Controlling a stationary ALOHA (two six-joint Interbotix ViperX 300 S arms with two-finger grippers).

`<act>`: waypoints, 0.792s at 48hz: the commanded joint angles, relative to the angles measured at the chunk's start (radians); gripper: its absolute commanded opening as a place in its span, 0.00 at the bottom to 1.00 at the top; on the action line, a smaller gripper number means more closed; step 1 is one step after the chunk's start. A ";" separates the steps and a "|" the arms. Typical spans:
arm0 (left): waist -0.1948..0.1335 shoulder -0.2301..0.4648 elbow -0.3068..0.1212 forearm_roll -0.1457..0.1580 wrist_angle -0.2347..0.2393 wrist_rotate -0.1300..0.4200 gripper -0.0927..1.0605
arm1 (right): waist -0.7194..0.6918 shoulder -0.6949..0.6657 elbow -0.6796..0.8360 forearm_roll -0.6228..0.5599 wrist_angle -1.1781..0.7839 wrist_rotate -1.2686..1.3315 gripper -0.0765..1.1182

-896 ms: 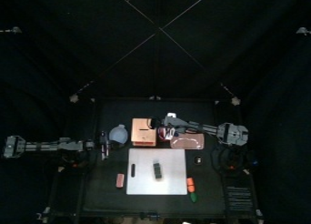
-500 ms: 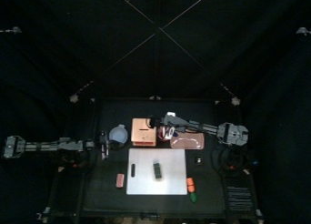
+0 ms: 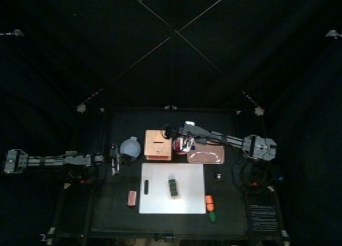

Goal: Place sushi on board then cut the sushi with the knife then place the pieces on the plate
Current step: Grasp knife edge with left hand

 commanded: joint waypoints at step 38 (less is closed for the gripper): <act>-0.058 0.003 -0.100 0.005 -0.089 0.002 0.13 | 0.170 -0.433 0.117 -0.032 -0.078 0.101 0.41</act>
